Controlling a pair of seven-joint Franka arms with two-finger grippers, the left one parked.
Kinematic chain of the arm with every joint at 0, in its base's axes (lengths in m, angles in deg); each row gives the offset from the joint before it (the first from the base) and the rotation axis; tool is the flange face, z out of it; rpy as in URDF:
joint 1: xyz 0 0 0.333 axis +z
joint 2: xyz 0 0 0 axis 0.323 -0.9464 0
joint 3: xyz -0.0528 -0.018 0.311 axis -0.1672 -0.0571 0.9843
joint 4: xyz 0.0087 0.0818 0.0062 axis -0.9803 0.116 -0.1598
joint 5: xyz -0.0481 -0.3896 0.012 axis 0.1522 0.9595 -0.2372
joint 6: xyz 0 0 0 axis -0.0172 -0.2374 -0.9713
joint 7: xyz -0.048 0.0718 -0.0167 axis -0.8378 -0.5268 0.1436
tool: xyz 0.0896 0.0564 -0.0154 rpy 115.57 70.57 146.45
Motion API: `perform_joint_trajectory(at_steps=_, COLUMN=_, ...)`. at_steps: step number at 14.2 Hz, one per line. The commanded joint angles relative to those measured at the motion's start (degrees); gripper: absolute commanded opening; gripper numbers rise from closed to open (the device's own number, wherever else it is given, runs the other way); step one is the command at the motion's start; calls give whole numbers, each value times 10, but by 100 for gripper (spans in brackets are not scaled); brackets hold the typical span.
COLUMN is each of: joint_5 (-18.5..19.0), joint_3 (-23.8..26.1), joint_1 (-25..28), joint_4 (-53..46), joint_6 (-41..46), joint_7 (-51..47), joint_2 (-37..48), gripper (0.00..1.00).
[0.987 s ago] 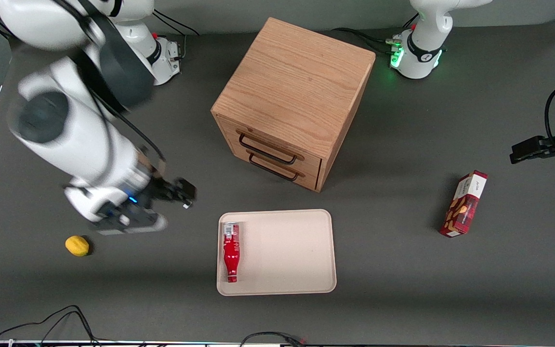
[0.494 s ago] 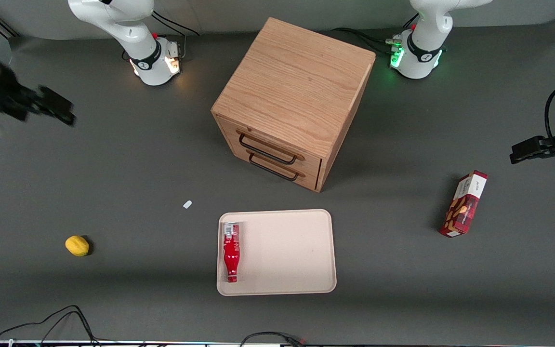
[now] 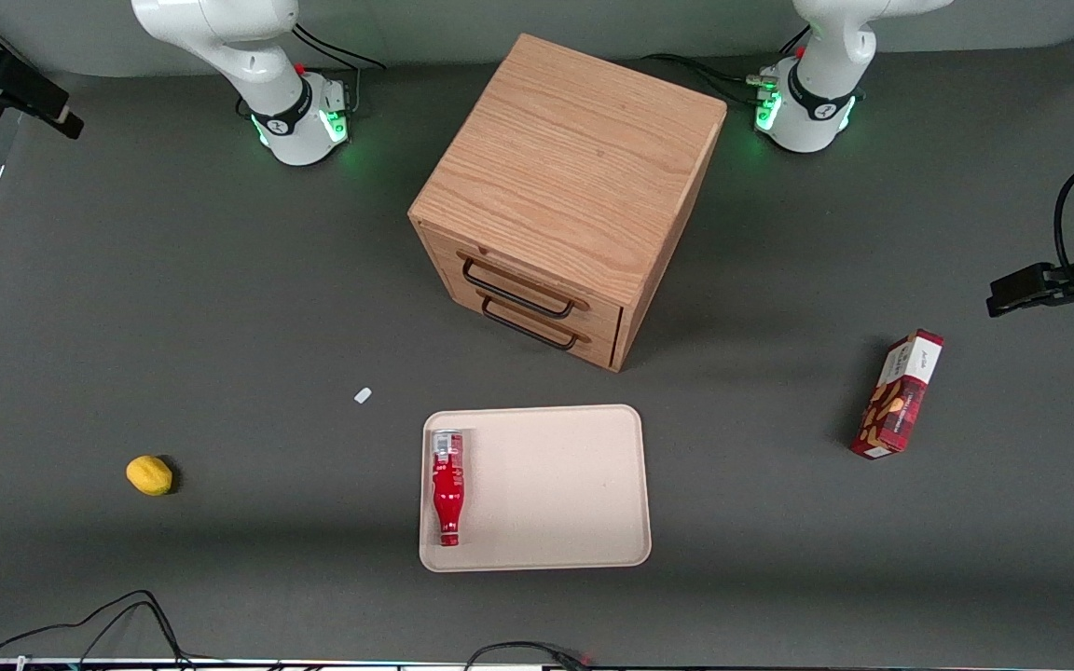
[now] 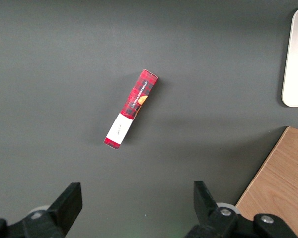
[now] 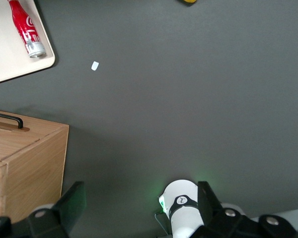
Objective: Place coke bottle on tray
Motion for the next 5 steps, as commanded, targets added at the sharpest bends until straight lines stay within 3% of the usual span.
perform_joint_trajectory(at_steps=1, joint_5=-14, joint_3=-5, joint_1=7, joint_4=29, joint_6=-17, joint_7=15, joint_2=17, gripper=100)
perform_joint_trajectory(at_steps=5, joint_5=-9, joint_3=-4, joint_1=7, joint_4=-45, joint_6=-1, joint_7=-5, joint_2=-39, gripper=100)
